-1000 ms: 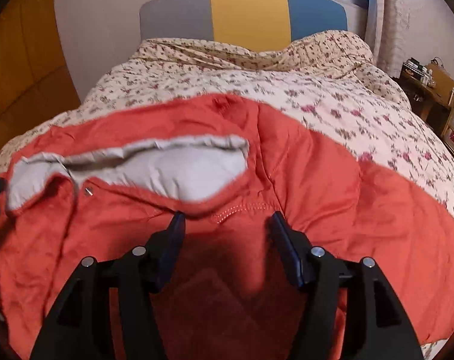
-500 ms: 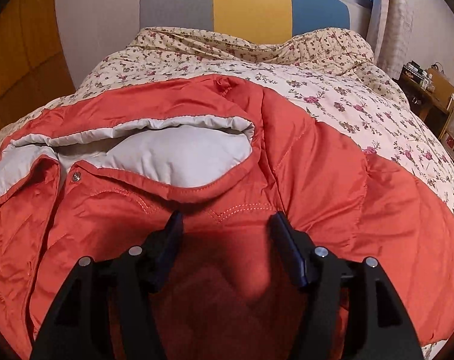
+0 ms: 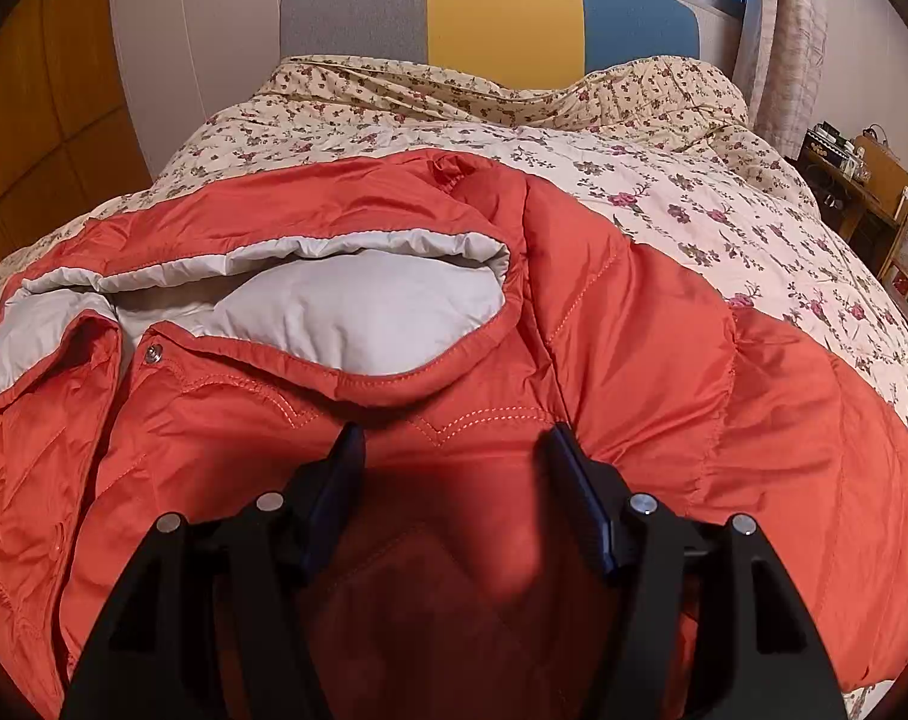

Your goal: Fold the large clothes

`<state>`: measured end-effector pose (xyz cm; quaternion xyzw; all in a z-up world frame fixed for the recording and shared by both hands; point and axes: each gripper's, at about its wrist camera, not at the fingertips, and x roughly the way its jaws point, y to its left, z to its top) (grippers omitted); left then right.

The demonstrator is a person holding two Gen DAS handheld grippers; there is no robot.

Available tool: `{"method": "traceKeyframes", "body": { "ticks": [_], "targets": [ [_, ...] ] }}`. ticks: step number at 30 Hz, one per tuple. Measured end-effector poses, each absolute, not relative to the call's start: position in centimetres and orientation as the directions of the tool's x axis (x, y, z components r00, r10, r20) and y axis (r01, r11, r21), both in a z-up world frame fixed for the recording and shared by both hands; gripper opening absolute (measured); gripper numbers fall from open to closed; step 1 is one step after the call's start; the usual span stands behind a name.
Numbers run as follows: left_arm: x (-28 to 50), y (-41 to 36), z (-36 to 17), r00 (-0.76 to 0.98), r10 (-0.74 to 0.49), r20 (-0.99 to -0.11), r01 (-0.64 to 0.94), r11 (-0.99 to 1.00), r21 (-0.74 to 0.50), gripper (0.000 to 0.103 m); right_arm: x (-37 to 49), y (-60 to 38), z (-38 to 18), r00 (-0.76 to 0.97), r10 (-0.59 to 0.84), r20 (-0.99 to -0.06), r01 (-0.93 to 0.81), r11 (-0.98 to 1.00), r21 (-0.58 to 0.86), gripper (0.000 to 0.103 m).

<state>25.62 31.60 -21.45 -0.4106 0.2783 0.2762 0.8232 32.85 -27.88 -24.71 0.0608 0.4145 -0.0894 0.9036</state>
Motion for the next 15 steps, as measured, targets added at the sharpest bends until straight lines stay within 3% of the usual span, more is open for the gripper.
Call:
{"method": "traceKeyframes", "body": {
  "ticks": [4, 8, 11, 15],
  "targets": [
    [26.7, 32.7, -21.5, 0.682, 0.258, -0.684, -0.703, 0.489, -0.516, 0.089, 32.8, -27.9, -24.7, 0.641, -0.111, -0.760, 0.212, 0.977, 0.036, 0.063],
    [28.3, 33.3, -21.6, 0.640, 0.286, -0.713, -0.741, 0.473, -0.476, 0.046, 32.8, -27.9, -24.7, 0.640, -0.112, -0.760, 0.211, 0.977, 0.034, 0.063],
    [29.5, 32.5, -21.1, 0.635, 0.285, -0.718, -0.727, 0.535, -0.430, 0.020, 32.8, -27.9, -24.8, 0.640, -0.112, -0.760, 0.211, 0.977, 0.034, 0.063],
    [29.9, 29.6, -18.4, 0.687, 0.344, -0.640, -0.673, 0.632, -0.383, 0.016, 32.8, -27.9, -24.8, 0.641, -0.111, -0.759, 0.211, 0.977, 0.035, 0.063]
  ]
}}
